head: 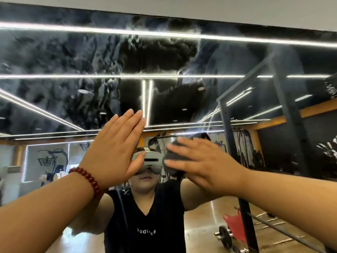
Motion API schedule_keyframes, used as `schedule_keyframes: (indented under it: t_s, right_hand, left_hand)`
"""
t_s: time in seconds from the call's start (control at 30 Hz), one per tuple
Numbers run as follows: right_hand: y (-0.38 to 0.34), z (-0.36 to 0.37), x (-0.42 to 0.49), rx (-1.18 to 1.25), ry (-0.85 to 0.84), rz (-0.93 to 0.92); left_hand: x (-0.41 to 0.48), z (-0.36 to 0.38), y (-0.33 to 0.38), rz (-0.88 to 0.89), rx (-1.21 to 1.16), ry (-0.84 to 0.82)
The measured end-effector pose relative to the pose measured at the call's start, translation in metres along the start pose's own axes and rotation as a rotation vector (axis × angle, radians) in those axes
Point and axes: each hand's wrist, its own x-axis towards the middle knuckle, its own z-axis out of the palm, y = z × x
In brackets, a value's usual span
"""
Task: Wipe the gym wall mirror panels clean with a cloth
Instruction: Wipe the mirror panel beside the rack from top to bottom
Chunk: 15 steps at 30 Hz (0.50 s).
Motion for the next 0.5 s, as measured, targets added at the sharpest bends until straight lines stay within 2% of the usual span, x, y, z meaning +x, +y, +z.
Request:
schedule_keyframes:
  t_s: [0.07, 0.13, 0.23, 0.3, 0.37, 0.5]
  right_hand:
    - [0.009, -0.003, -0.014, -0.014, -0.077, -0.052]
    - [0.028, -0.012, -0.004, 0.011, -0.019, 0.139]
    - [0.037, -0.015, 0.022, 0.038, 0.19, 0.483]
    - [0.012, 0.0, 0.029, 0.06, 0.247, 0.581]
    - [-0.027, 0.017, 0.015, 0.033, 0.22, 0.452]
    - [-0.086, 0.041, -0.036, 0.008, -0.004, 0.021]
  left_hand:
    - [-0.003, -0.001, 0.001, 0.019, -0.007, -0.018]
    - [-0.008, -0.003, 0.006, 0.022, -0.018, -0.032]
    - [-0.026, -0.003, 0.019, 0.029, -0.052, -0.046]
    - [-0.041, -0.002, 0.026, 0.006, -0.067, -0.049]
    - [-0.052, 0.0, 0.033, 0.011, -0.064, -0.041]
    - [-0.078, 0.004, 0.045, 0.02, -0.053, -0.047]
